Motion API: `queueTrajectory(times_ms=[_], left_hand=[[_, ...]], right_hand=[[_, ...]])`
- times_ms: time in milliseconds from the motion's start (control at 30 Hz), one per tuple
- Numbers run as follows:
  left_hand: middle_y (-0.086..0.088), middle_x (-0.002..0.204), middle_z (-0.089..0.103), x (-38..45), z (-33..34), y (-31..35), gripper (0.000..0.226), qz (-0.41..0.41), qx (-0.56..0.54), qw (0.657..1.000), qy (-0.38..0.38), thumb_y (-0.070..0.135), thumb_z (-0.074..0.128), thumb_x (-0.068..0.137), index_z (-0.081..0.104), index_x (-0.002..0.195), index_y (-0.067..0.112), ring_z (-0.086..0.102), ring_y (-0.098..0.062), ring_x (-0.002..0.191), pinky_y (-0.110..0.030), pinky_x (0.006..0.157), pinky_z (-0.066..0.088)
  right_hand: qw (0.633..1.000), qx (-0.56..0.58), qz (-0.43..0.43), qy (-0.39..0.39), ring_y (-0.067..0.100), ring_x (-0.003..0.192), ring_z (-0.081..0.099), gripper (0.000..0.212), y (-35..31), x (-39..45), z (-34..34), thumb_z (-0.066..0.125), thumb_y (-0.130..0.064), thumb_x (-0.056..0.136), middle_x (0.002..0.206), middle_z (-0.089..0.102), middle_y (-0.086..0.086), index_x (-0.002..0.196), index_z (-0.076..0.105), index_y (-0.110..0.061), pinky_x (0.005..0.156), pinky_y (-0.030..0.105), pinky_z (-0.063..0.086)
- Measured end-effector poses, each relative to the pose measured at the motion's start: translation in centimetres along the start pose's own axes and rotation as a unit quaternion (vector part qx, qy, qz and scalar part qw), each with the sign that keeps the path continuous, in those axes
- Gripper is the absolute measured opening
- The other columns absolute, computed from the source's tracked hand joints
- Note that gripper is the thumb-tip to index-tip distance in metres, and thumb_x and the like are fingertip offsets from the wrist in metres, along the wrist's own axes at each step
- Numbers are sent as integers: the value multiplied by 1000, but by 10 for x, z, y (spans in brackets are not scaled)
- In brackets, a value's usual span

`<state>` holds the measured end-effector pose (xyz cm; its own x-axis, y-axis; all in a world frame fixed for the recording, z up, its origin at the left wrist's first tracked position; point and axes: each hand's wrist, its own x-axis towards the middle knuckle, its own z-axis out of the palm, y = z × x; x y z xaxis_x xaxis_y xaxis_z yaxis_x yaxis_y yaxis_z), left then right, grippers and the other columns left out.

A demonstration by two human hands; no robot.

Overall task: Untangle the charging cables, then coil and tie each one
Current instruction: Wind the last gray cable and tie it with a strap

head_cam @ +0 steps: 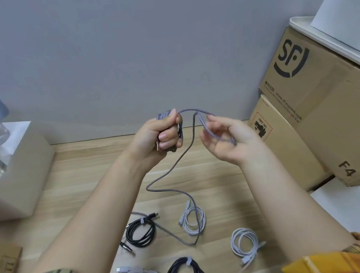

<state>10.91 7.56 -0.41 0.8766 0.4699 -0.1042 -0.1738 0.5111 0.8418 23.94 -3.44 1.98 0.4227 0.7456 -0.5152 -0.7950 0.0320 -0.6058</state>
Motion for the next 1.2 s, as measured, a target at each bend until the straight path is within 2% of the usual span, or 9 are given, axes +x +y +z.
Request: queueTrajectory(times_ms=[100,233,367,500,567,767,900,1067,1200], left_hand=[[11,36,27,5,-9,2,28,7,-10,999,44,25,37,98,43,72,16,24,-5,29,-20,49,39],[11,36,27,7,-15,3,27,8,-17,997,71,27,40,97,43,73,16,25,-6,30,-20,49,39],[10,37,26,9,-21,13,29,7,-68,993,101,29,39,99,44,73,17,24,-6,29,-19,49,38],[10,36,26,8,-24,19,30,6,-84,991,107,28,39,99,44,72,17,24,-6,29,-18,47,37],[9,36,26,4,-21,19,29,-3,-133,987,85,28,43,95,48,69,16,25,-6,29,-18,47,38],[-8,39,37,-5,5,22,23,12,-456,873,-172,13,51,91,56,73,0,33,-23,33,-33,55,42],[-9,41,41,0,24,38,26,69,-534,827,-161,17,47,94,57,91,-7,33,-21,35,-33,52,45],[4,53,58,25,21,40,26,137,-459,875,69,15,40,100,49,113,-6,54,-9,42,-20,51,50],[2,82,72,33,20,29,19,145,-299,937,107,10,37,99,51,111,6,66,-2,60,-17,60,51]], right_hand=[[973,226,-11,-50,16,39,60,5,-7,1,-2,53,1,83,49,57,5,79,55,-1,39,26,51],[935,295,17,-195,10,32,38,24,-10,5,-10,61,10,70,62,50,9,91,56,0,33,21,41],[971,-156,-129,-126,3,33,19,21,-18,4,-10,50,-4,90,68,48,1,104,51,-20,33,15,20],[631,-667,-394,38,10,57,52,10,-22,14,-16,65,-21,87,68,59,3,93,68,-15,57,22,36],[562,-693,-446,69,19,69,54,16,-26,18,-18,65,-27,87,73,62,4,89,72,-13,59,28,32],[484,-737,-461,98,26,80,56,23,-22,27,-3,53,-39,93,84,55,3,94,70,-24,58,31,34],[447,-774,-444,66,28,87,56,31,-14,26,6,47,-44,94,87,58,3,97,67,-21,58,31,32],[373,-826,-424,-1,27,92,58,36,1,17,13,42,-48,95,89,61,1,91,63,-19,63,33,37],[335,-842,-422,-30,30,92,59,27,8,11,17,45,-36,97,91,60,3,93,63,-16,61,31,29]])
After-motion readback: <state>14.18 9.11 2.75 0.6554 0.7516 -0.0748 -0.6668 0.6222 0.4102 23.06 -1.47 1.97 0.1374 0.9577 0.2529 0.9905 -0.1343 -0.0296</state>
